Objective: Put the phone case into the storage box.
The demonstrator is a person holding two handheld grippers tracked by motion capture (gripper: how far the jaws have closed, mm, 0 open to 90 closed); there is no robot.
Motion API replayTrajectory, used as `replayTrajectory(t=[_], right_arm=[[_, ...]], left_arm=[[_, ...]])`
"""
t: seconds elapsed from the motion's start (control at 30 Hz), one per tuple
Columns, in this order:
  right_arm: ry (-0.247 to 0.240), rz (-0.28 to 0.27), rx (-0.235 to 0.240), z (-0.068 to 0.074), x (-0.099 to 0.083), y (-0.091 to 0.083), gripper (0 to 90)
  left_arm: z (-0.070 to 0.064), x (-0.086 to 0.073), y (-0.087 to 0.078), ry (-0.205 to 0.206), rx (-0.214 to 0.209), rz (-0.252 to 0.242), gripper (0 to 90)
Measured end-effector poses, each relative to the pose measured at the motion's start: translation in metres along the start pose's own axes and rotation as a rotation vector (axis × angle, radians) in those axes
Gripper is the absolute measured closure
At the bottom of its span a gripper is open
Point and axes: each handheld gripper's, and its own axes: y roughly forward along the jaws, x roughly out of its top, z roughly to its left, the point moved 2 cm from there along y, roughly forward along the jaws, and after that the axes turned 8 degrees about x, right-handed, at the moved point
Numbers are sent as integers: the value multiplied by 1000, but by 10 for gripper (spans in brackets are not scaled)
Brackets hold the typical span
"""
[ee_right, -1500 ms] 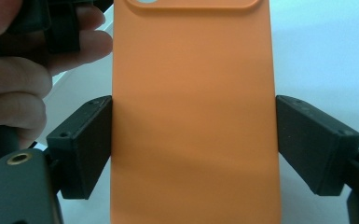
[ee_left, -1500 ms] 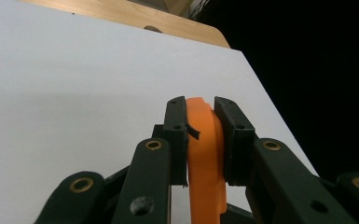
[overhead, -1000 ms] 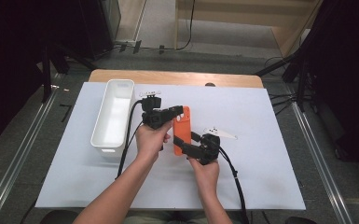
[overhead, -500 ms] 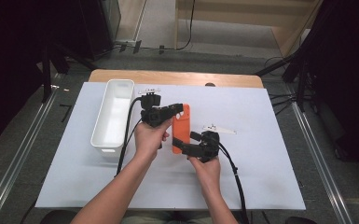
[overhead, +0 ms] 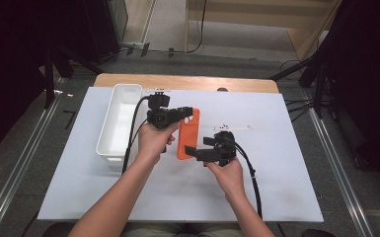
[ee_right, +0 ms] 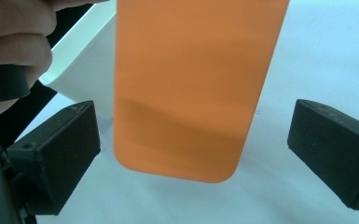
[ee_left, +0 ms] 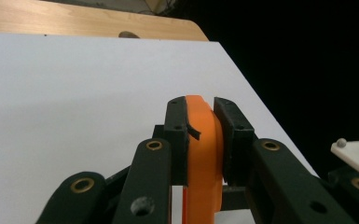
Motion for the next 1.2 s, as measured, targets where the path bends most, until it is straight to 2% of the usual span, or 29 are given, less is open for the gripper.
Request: replayTrajectory(t=[0.07,0.1,0.17,0.33,0.5,0.63,0.7,0.73,0.93,1.0,1.2], right_arm=[[-14,30,7,1,3,-1,14],[-27,51,21,1,3,-2,14],[-25,77,45,1,4,-3,14],[-35,114,67,1,4,-8,14],[-35,121,87,-4,5,-15,14],[-63,128,96,-8,8,-20,15],[-67,133,91,-10,10,-22,15],[-72,136,91,-11,10,-24,15],[-97,158,120,-10,14,-33,15],[-104,154,127,-9,16,-37,15],[-128,165,148,-6,20,-46,16]], left_arm=[[0,1,1,21,-19,30,752],[-1,2,1,33,-19,26,752],[-3,2,0,75,-26,40,752],[-2,4,-4,111,-71,65,752],[-1,1,-4,156,-102,110,752],[-1,1,-4,194,-135,130,751],[0,1,-5,206,-142,135,752],[1,1,-5,199,-152,131,752],[4,1,-8,223,-197,138,751],[3,1,-12,233,-230,140,751],[2,-3,-18,270,-255,160,751]])
